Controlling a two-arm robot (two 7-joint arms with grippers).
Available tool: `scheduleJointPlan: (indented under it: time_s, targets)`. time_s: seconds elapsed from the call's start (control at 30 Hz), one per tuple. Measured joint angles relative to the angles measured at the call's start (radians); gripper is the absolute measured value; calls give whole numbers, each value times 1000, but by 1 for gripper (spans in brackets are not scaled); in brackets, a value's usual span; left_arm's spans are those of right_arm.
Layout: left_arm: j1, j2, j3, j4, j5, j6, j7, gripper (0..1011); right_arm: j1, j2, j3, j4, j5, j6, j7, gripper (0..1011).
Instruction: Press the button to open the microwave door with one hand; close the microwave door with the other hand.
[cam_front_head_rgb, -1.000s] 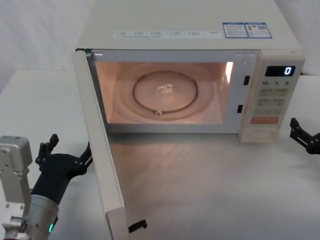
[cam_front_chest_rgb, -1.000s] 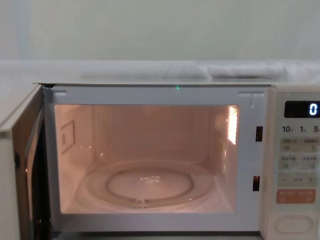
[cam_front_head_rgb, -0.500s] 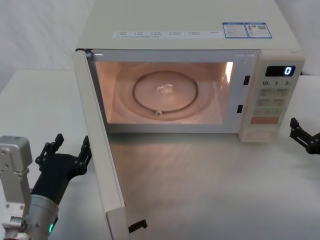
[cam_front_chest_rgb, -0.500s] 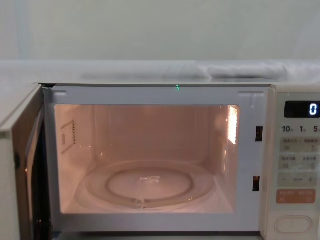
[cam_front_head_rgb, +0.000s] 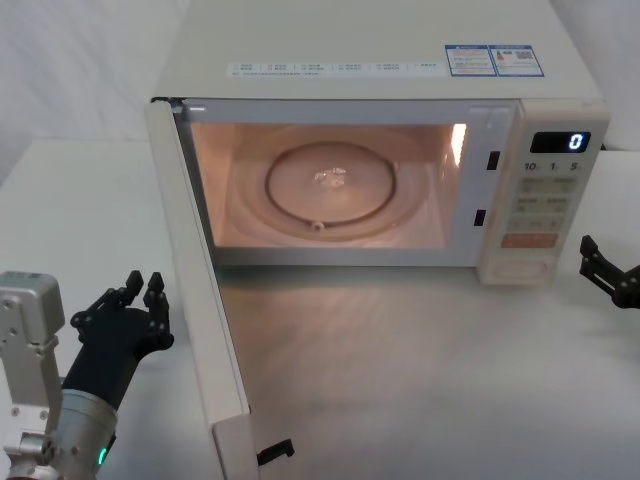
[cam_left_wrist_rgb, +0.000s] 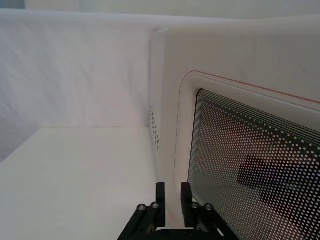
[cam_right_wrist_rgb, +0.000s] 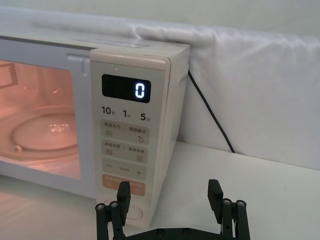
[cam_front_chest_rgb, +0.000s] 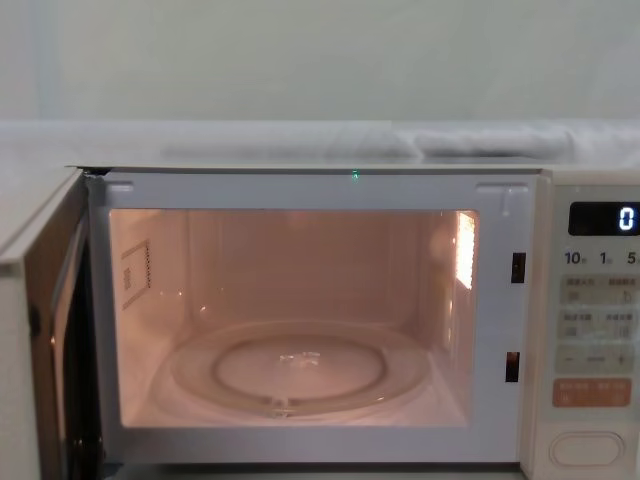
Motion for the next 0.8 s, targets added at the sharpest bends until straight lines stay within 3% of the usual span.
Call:
scheduleJointPlan:
  time_s: [0.27,0.8]
  targets:
    - [0,0,0,0,0,0,0,0,0,0,0,0,0,0,0,1002]
    - [0,0,0,0,0,0,0,0,0,0,0,0,0,0,0,1002]
